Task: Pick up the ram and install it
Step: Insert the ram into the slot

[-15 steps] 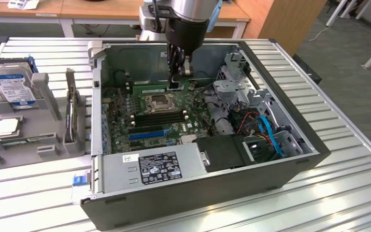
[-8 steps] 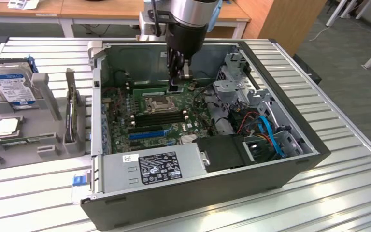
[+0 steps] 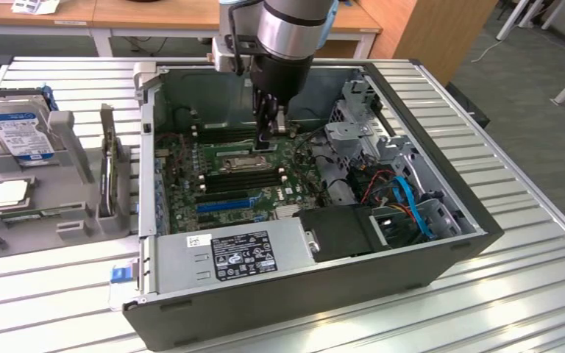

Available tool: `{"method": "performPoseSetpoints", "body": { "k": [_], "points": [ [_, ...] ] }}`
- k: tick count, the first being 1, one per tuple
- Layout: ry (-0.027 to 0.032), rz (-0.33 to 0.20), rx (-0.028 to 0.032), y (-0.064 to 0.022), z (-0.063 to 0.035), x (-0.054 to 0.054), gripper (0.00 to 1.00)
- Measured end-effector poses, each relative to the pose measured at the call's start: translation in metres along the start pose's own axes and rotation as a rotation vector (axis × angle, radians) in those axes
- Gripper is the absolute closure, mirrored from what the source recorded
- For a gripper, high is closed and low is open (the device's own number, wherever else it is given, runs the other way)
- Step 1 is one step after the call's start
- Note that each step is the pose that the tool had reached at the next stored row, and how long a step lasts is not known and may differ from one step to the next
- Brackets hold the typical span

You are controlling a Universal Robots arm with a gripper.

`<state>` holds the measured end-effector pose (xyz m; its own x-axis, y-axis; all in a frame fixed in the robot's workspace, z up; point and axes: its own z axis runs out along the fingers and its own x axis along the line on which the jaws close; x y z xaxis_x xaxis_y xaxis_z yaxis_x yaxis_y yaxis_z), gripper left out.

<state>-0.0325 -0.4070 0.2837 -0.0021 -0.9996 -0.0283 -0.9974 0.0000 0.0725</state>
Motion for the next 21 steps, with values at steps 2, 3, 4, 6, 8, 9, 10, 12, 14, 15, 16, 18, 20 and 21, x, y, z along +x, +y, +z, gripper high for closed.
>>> {"method": "performPoseSetpoints", "body": {
  "k": [2, 3, 4, 6, 8, 9, 10, 12, 14, 15, 16, 18, 20, 21],
  "points": [
    [0.0, 0.0, 0.0, -0.0002, 0.0025, 0.0001, 0.88],
    [0.0001, 0.0, 0.0, -0.0002, 0.0036, 0.0001, 0.88],
    [0.0001, 0.0, 0.0, -0.0003, 0.0047, 0.0001, 0.88],
    [0.0002, 0.0, -0.0001, -0.0004, 0.0053, 0.0002, 0.88],
    [0.0003, 0.0, -0.0002, -0.0004, 0.0053, 0.0002, 0.88],
    [0.0003, 0.0, -0.0001, -0.0004, 0.0053, 0.0002, 0.88],
    [0.0002, 0.0, -0.0001, -0.0004, 0.0053, 0.0002, 0.88],
    [0.0001, 0.0, -0.0001, -0.0009, 0.0053, 0.0002, 0.88],
    [0.0, 0.0, 0.0, -0.0024, 0.0052, 0.0002, 0.88],
    [0.0001, 0.0, 0.0, -0.0031, 0.0052, 0.0002, 0.88],
    [0.0002, 0.0, -0.0001, -0.0038, 0.0051, 0.0002, 0.88],
    [0.0, 0.0, 0.0, -0.005, 0.005, 0.0002, 0.88],
    [0.0001, 0.0, 0.0, -0.0056, 0.005, 0.0002, 0.88],
    [0.0001, 0.0, 0.0, -0.0056, 0.005, 0.0002, 0.88]
  ]
}}
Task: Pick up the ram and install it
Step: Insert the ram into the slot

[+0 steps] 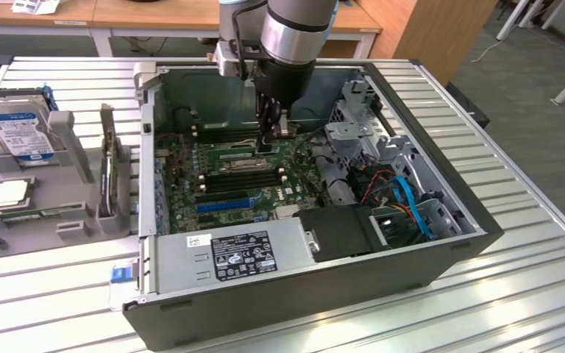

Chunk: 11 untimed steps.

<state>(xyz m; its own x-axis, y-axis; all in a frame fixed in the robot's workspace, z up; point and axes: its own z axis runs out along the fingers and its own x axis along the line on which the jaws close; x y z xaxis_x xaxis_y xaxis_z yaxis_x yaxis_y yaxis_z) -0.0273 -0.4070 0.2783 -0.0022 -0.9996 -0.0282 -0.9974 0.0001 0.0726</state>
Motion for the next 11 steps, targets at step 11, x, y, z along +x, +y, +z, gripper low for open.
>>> {"method": "performPoseSetpoints", "body": {
  "k": [11],
  "points": [
    [0.0, 0.0, 0.0, -0.0001, -0.0001, 0.0032, 0.88]
  ]
}}
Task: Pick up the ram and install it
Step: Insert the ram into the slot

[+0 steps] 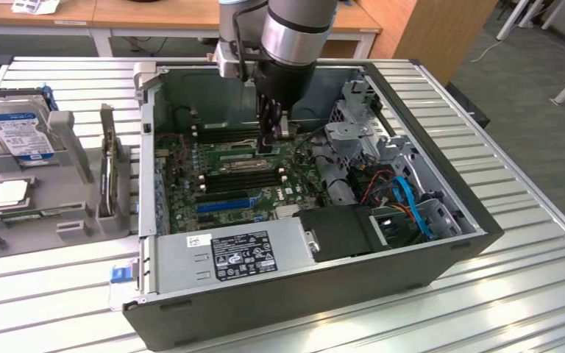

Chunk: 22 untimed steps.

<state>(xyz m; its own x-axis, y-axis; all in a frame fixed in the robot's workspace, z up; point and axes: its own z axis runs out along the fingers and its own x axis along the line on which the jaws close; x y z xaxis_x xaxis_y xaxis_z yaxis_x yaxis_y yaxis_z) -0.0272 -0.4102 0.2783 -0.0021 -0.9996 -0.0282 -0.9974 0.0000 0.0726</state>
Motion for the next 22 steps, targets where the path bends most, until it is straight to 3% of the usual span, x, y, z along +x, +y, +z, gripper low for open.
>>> {"method": "performPoseSetpoints", "body": {
  "k": [14, 22],
  "points": [
    [0.0, 0.0, 0.0, 0.0, -0.0001, 0.0037, 0.88],
    [0.0, 0.0, 0.0, -0.0004, 0.0055, 0.0039, 0.88]
  ]
}}
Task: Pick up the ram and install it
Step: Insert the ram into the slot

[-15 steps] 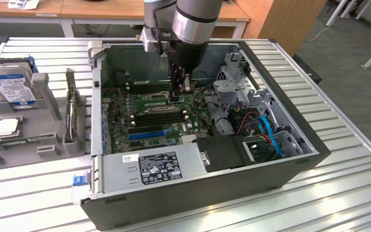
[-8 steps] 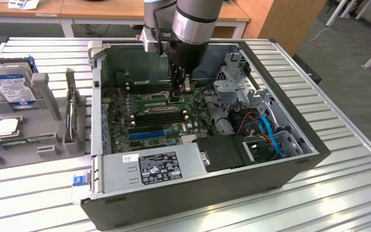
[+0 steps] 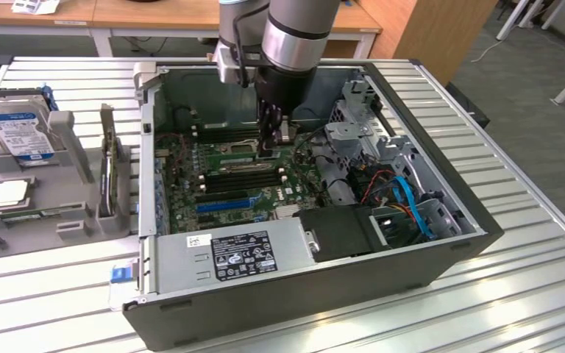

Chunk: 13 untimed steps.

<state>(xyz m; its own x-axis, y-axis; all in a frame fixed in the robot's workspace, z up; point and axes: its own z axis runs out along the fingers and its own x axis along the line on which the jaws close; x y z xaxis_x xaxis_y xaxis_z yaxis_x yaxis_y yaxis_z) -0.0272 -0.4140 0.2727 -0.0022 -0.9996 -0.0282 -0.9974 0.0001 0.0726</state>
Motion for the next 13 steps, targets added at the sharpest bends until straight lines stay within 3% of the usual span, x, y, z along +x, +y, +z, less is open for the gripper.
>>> {"method": "performPoseSetpoints", "body": {
  "k": [13],
  "points": [
    [-0.0001, 0.0, 0.0, -0.001, 0.0133, 0.001, 0.88]
  ]
}}
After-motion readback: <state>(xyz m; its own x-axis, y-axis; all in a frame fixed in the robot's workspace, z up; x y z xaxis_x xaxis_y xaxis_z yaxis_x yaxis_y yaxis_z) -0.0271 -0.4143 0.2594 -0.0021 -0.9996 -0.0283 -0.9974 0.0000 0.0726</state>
